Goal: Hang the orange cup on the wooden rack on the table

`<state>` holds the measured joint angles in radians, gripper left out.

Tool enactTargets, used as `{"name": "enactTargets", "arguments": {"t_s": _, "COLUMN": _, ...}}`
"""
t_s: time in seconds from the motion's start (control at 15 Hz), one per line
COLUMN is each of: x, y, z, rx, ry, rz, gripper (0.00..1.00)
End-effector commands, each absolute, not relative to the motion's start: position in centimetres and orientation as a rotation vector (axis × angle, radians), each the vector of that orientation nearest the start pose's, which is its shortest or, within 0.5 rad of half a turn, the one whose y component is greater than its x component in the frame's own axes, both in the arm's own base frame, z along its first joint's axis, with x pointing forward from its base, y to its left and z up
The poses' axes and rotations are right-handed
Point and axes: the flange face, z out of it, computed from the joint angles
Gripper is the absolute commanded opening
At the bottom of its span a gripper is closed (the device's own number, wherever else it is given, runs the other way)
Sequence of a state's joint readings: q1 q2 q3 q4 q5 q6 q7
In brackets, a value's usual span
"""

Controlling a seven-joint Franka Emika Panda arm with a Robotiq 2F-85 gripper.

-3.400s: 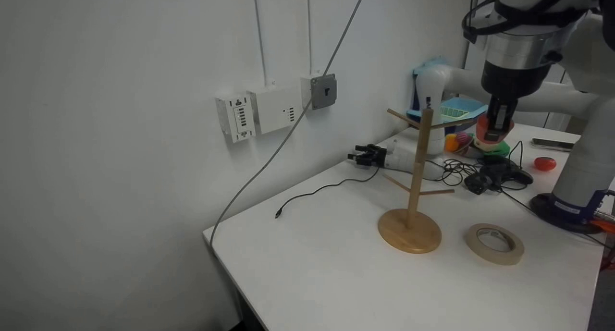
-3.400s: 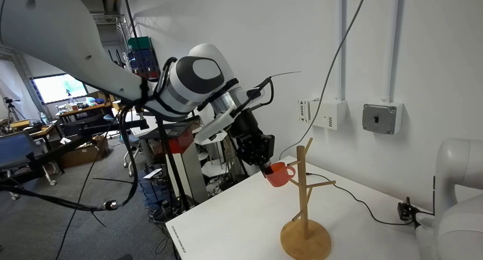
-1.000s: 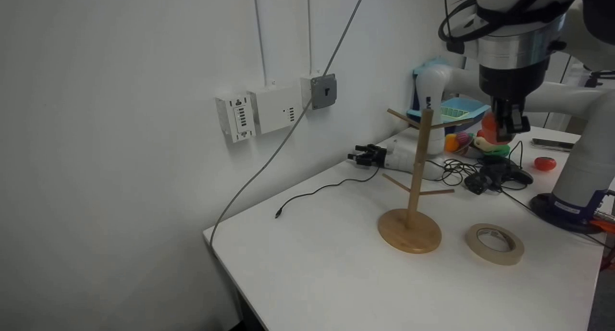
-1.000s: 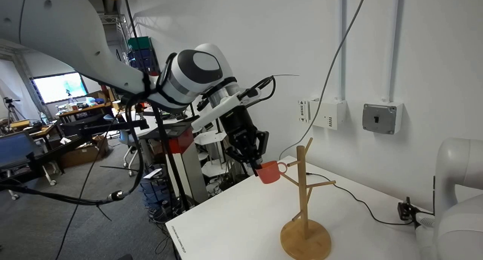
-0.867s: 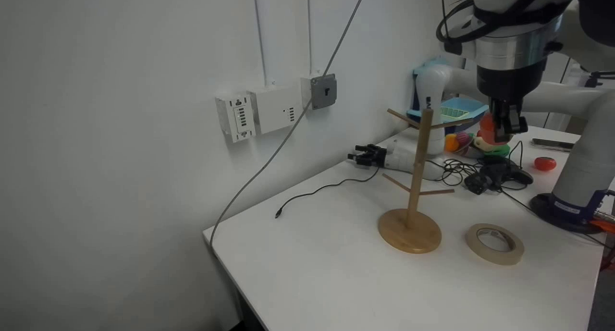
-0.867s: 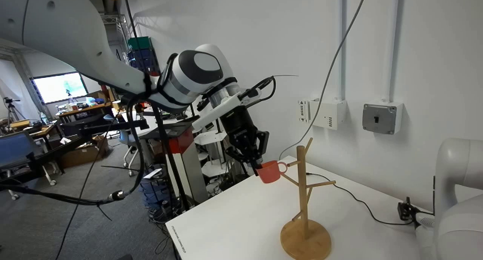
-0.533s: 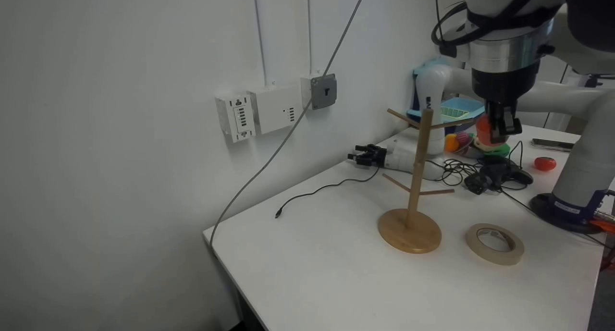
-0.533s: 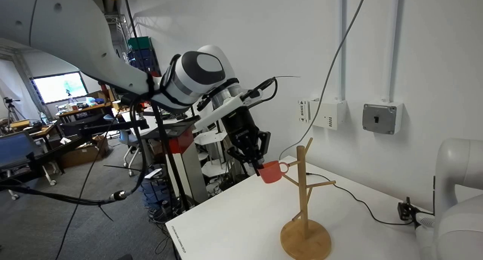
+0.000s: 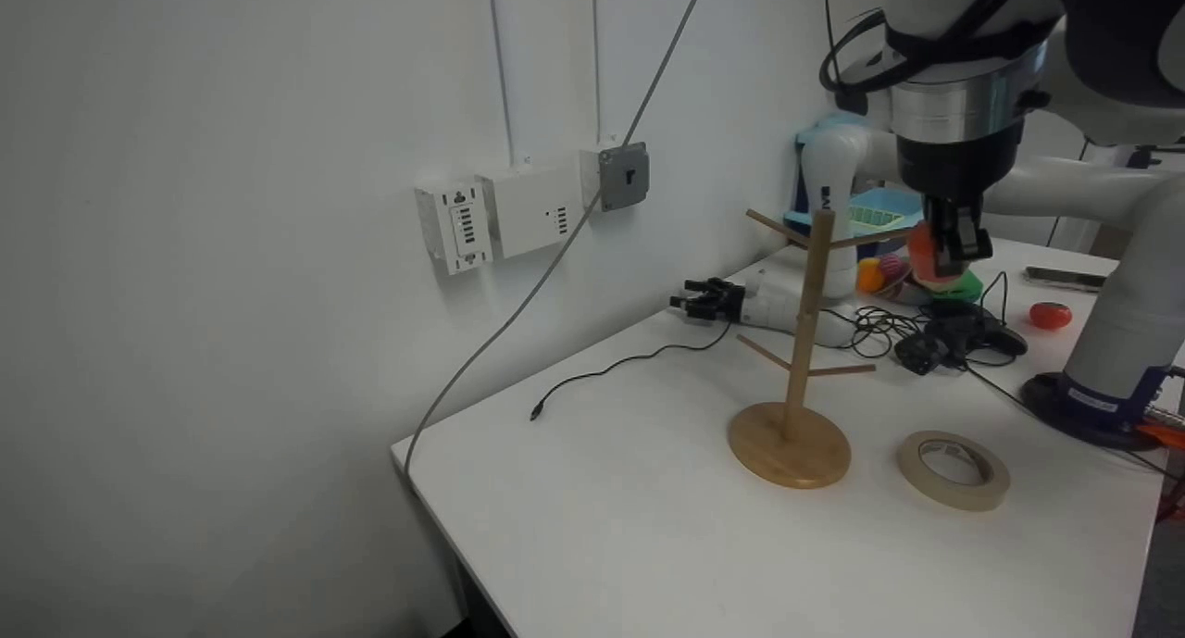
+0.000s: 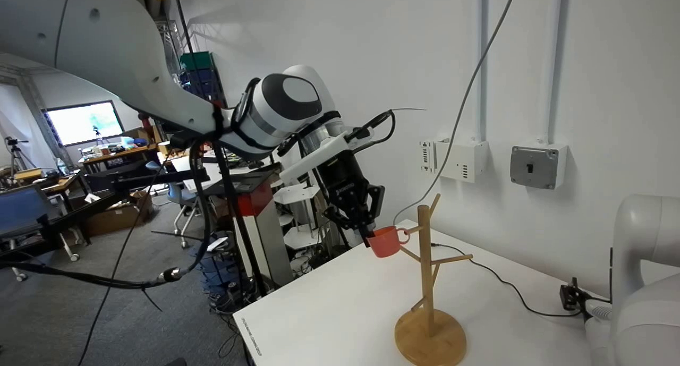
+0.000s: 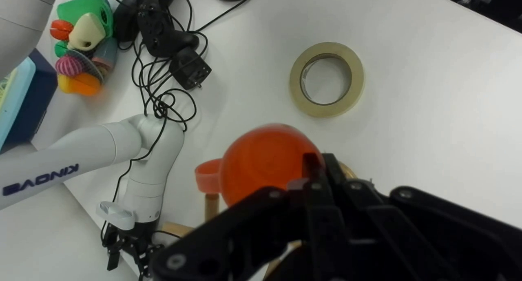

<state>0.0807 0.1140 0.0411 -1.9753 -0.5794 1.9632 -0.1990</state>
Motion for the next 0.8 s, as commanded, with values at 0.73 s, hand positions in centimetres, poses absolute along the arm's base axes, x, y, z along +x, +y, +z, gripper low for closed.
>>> {"name": "enactTargets", "arguments": {"t_s": 0.73, "x": 59.3, "y": 3.6, "z": 41.2, "rx": 2.500, "ry": 0.800, "rz": -0.240, "gripper": 0.01}}
